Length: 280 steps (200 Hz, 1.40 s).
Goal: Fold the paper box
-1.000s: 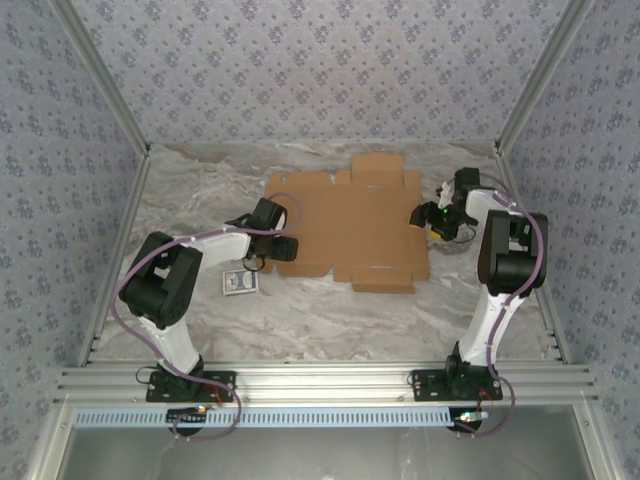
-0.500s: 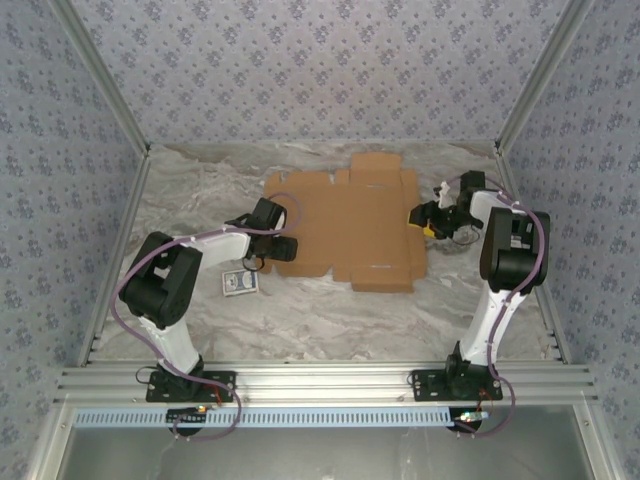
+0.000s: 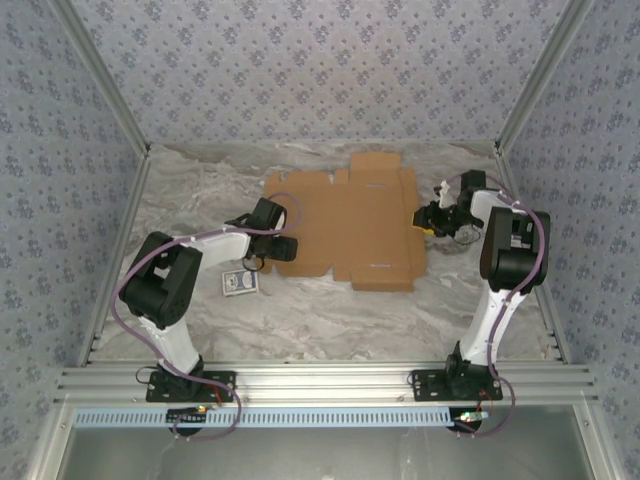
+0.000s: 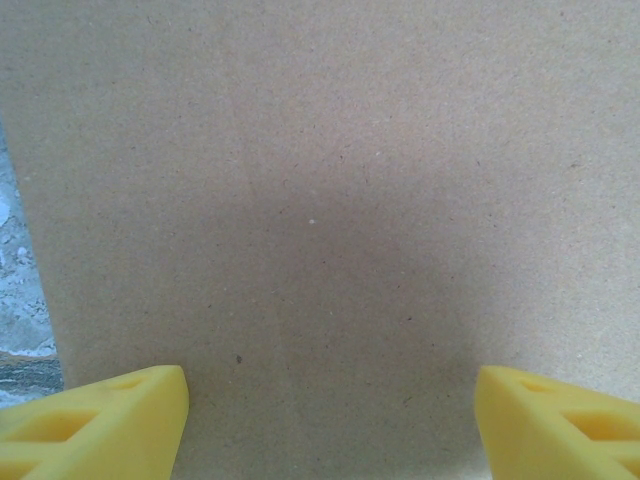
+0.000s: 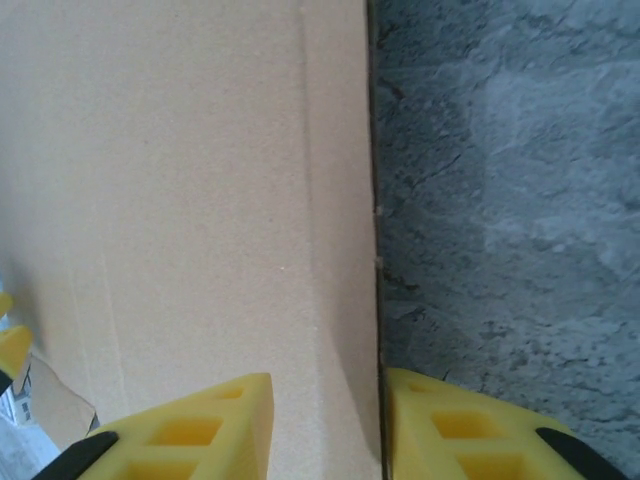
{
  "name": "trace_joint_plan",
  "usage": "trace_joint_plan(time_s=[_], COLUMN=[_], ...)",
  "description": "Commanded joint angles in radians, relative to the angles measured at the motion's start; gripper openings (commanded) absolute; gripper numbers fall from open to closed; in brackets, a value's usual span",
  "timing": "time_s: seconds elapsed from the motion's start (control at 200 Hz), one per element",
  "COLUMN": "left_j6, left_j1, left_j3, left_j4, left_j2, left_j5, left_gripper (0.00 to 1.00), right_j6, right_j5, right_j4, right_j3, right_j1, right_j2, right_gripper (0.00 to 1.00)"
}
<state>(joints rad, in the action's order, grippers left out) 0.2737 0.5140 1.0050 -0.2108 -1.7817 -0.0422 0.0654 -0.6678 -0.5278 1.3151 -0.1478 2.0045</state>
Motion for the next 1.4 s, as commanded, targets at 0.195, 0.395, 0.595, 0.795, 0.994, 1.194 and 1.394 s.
trace_joint_plan(time_s=[0.195,0.395,0.595,0.795,0.994,1.194,1.394], left_j6=[0.013,0.015,0.030,0.033,-0.059,-0.255,-0.520], left_j1=[0.006,0.011,0.014,0.012,0.010,0.012,-0.010], left_j3=[-0.023,-0.018,-0.004,0.064,0.134,0.268,0.514], left_j4=[-0.071,-0.076,-0.089,-0.110,-0.047,-0.007,-0.176], left_j2=[-0.013,-0.012,0.035,0.233,0.444,0.521,0.495], left_j5=[0.047,0.047,0.045,0.036,0.041,0.106,-0.057], left_gripper=[0.75,0.75,0.76,0.77,0.77,0.76,0.75], right_j6=[-0.029,-0.065,-0.109,-0.163,-0.305,-0.420,-0.544], right_j5=[0.012,0.082,0.187,0.170,0.131,0.153,0.221], right_j4=[-0.015,-0.043,-0.029,0.000,-0.069,-0.137,-0.215], right_j3=[0.096,0.125,0.113,0.121,0.203,0.296,0.384], right_j1=[0.040,0.041,0.052,0.088,0.195,0.323,0.401], right_j2=[0.059,0.063,-0.070,-0.269,-0.434,-0.528,-0.559], right_gripper=[0.23,0.13,0.02,0.00,0.00,0.00,0.00])
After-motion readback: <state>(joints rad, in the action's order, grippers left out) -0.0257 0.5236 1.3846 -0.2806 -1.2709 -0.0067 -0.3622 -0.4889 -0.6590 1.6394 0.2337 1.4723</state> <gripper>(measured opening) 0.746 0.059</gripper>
